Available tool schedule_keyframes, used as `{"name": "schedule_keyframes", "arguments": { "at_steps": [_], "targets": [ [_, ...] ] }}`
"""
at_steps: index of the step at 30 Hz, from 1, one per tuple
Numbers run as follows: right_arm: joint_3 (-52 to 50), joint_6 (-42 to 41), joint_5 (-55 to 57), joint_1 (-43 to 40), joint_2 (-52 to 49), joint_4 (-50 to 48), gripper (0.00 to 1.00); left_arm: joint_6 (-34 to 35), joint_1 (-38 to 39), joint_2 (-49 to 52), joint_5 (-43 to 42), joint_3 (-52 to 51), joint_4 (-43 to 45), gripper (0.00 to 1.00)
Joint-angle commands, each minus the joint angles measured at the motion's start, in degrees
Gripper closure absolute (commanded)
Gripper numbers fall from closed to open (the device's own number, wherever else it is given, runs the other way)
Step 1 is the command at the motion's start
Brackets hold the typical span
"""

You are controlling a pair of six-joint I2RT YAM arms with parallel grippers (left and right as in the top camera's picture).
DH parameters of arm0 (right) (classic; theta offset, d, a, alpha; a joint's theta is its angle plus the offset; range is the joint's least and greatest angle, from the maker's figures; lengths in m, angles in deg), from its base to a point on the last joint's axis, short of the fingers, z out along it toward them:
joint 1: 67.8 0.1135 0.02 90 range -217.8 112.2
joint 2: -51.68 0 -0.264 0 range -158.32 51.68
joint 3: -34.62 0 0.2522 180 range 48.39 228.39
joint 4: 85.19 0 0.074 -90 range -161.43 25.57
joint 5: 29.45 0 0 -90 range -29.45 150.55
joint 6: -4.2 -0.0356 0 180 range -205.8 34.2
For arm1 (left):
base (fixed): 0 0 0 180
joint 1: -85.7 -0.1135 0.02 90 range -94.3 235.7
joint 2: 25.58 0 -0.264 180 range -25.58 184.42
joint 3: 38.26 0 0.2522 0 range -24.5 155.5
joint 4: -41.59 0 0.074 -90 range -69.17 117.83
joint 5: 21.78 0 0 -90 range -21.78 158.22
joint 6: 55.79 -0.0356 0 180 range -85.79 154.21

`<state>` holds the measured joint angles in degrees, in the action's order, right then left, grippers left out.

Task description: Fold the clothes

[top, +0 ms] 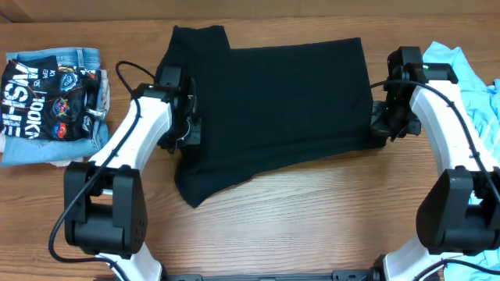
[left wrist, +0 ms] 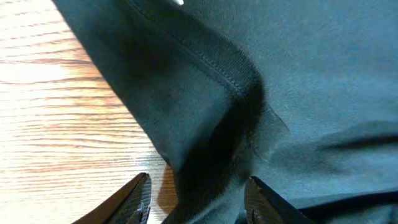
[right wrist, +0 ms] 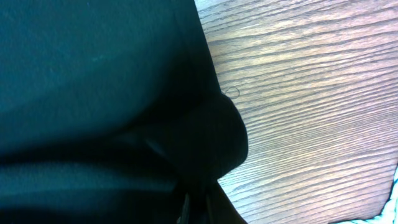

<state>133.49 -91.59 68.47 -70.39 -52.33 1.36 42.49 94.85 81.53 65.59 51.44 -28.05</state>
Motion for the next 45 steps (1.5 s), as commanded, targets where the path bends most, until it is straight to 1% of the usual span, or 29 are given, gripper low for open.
{"name": "schedule_keyframes", "arguments": {
  "at_steps": [1, 7, 9, 12, 14, 16, 17, 20, 24, 26, 27, 29, 30, 35, 40, 45],
  "targets": [
    [0.0, -0.3, 1.0, -0.4, 0.8, -0.3, 0.91, -2.5, 0.0, 2.2, -2.2, 1.0, 0.0, 0.49],
    [0.0, -0.3, 1.0, -0.4, 0.8, -0.5, 0.91, -2.6, 0.0, 2.4, -3.4, 1.0, 0.0, 0.49],
    [0.0, -0.3, 1.0, -0.4, 0.8, -0.5, 0.91, -2.6, 0.0, 2.4, -3.5, 1.0, -0.3, 0.53],
    [0.0, -0.3, 1.0, -0.4, 0.8, -0.5, 0.91, -2.6, 0.0, 2.5, -4.8, 1.0, -0.9, 0.64],
    [0.0, -0.2, 1.0, -0.4, 0.8, -0.5, 0.91, -2.5, 0.0, 2.7, -4.9, 0.7, -1.1, 0.78],
    [0.0, -0.3, 1.0, -0.4, 0.8, -0.5, 0.91, -2.5, 0.0, 2.9, -4.9, 0.0, -1.1, 0.88],
    [0.0, -0.3, 1.0, -0.4, 0.8, -0.5, 0.91, -2.5, 0.0, 2.9, -4.9, -0.2, -1.3, 0.95],
    [0.0, -0.3, 1.0, -0.4, 0.8, -0.5, 0.91, -1.9, -0.2, 2.8, -2.5, -0.1, -2.2, 0.96],
    [0.0, -0.2, 1.0, -0.4, 0.8, -0.5, 0.91, 4.2, -2.3, 2.2, 3.6, 0.0, -3.9, 0.96],
    [0.0, -0.2, 1.0, -0.4, 0.8, -0.5, 0.91, 10.0, -4.4, 1.6, 8.0, 0.0, -5.6, 0.96],
    [0.0, -0.3, 1.0, -0.4, 0.8, -0.6, 0.91, 14.2, -5.6, 1.4, 10.9, 0.0, -7.0, 0.96],
    [0.0, -0.3, 1.0, -0.4, 0.8, -0.5, 0.91, 25.9, -8.5, 1.1, 17.1, 0.0, -10.6, 0.96],
    [0.0, -0.2, 1.0, -0.4, 0.8, -0.5, 0.91, 28.8, -10.0, 1.1, 17.9, 0.0, -11.4, 0.96],
    [0.0, -0.3, 1.0, -0.4, 0.8, -0.5, 0.91, 28.9, -16.1, 1.1, 15.5, 0.0, -8.9, 0.96],
    [0.0, -0.3, 0.8, -0.4, 0.8, -0.5, 0.91, 21.6, -19.3, 1.1, 9.2, 0.0, -2.0, 0.96],
    [0.0, -0.2, -0.1, -0.4, 0.8, -0.5, 0.9, 18.2, -19.7, 1.1, 6.3, 0.0, 2.1, 0.96]
  ]
}}
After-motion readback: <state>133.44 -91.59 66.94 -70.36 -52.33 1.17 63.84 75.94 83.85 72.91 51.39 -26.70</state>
